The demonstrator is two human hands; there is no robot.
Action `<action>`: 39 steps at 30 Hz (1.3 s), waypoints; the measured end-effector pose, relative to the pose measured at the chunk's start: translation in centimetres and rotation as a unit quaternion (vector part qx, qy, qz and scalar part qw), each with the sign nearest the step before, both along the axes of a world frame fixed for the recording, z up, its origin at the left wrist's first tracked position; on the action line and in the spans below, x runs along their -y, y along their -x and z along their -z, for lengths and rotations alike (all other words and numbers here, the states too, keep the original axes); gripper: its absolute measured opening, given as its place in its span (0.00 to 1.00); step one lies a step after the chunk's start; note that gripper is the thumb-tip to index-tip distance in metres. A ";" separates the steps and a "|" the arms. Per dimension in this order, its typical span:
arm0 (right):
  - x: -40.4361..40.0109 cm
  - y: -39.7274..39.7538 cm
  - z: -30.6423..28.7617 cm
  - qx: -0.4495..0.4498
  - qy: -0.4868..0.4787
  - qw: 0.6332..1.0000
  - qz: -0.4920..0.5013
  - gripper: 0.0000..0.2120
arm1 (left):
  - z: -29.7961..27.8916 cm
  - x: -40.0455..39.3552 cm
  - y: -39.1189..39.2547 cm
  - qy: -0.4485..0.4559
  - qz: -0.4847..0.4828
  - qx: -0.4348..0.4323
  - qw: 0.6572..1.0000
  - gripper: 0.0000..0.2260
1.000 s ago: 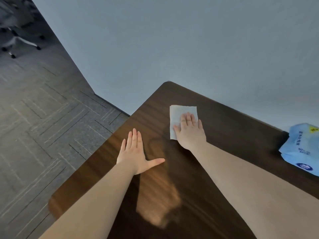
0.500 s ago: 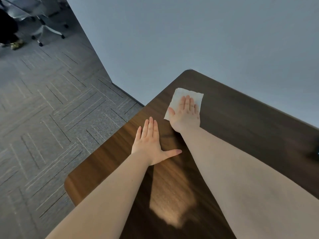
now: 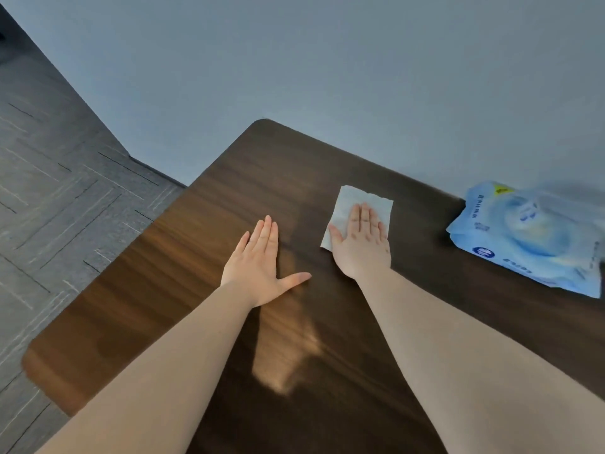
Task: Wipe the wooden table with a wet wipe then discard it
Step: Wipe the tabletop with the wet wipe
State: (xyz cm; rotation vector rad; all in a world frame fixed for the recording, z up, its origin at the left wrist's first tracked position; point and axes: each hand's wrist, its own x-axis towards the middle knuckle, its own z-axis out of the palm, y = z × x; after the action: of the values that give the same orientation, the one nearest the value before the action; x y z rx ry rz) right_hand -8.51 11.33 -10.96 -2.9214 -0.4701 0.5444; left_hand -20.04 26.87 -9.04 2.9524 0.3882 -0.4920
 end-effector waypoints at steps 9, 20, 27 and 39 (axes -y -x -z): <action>21.2 2.1 -0.1 0.033 0.058 0.992 0.109 0.33 | -0.7 15.4 -5.8 0.014 0.165 -0.013 0.986 0.47; 44.1 5.4 -1.4 -0.006 0.065 0.946 0.319 0.34 | -0.5 33.3 -8.1 0.036 0.361 -0.006 0.932 0.45; 56.5 6.6 -1.2 -0.015 0.058 0.896 0.439 0.34 | -0.3 44.1 -9.6 0.037 0.448 0.010 0.893 0.46; 67.1 9.1 -1.1 -0.023 0.051 0.823 0.566 0.33 | 0.8 50.1 -10.1 0.011 0.452 -0.032 0.892 0.50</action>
State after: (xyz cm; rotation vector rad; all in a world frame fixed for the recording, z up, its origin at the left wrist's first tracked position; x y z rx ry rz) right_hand -17.64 -55.79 -9.87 -2.5971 1.2649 0.4148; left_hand -9.97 -23.26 -9.84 2.9209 -1.0331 -0.6500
